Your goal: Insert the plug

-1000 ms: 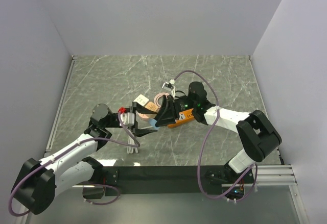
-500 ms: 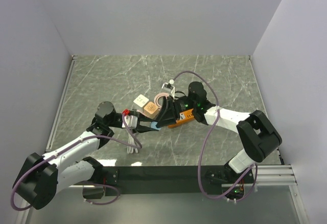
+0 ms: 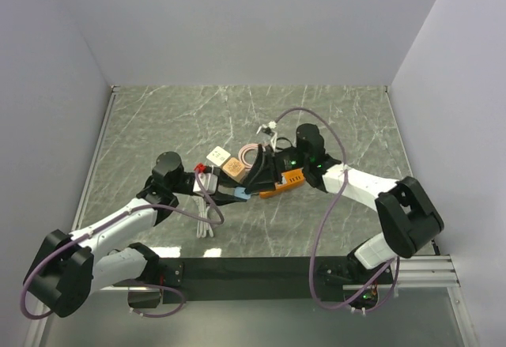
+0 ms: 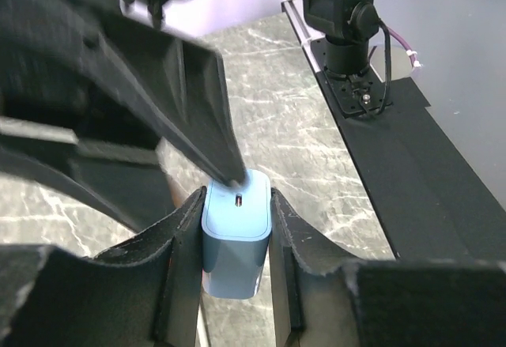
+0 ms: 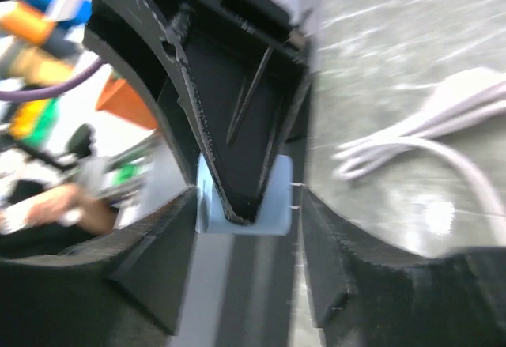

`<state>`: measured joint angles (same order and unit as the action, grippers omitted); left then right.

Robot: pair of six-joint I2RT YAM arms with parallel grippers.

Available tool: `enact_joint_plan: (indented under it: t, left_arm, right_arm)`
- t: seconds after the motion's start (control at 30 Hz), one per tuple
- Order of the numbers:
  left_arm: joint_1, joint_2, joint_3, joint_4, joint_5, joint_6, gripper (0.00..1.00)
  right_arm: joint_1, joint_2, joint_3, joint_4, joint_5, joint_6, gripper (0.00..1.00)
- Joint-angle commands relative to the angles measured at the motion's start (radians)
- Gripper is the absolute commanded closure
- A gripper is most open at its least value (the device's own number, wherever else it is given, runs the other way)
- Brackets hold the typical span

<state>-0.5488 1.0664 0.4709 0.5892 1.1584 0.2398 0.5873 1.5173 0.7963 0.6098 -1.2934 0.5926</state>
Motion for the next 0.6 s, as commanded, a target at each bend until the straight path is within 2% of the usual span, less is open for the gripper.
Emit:
enact_joint_plan:
  t: [0.0,0.07,0.23,0.33,0.37,0.47,0.5,0.57]
  left_arm:
    - [0.0,0.021,0.057,-0.038,0.021,-0.017,0.99]
    - [0.0,0.03,0.06,-0.042,0.027,-0.017,0.99]
    - [-0.002,0.032,0.064,-0.051,0.017,-0.017,0.99]
    - [-0.003,0.047,0.078,-0.058,-0.009,-0.02,0.99]
    - [-0.008,0.052,0.081,-0.06,-0.06,-0.03,0.99]
    - [-0.029,0.069,0.086,-0.065,-0.217,-0.04,0.99]
    - [-0.033,0.073,0.092,-0.065,-0.248,-0.043,0.99]
    - [-0.042,0.087,0.089,-0.042,-0.317,-0.06,0.99]
  right_arm:
    - [-0.053,-0.107,0.021,-0.125,0.101,-0.227,0.36]
    - [-0.069,-0.138,0.02,-0.233,0.191,-0.283,0.29]
    - [-0.07,-0.193,0.012,-0.293,0.299,-0.287,0.11]
    - [-0.037,-0.249,0.015,-0.408,0.558,-0.307,0.11]
    - [-0.018,-0.273,0.011,-0.419,0.644,-0.297,0.11]
    - [0.023,-0.316,-0.008,-0.444,0.762,-0.215,0.16]
    - [0.035,-0.324,-0.008,-0.458,0.845,-0.2,0.16]
    - [0.077,-0.347,0.0,-0.496,0.893,-0.192,0.18]
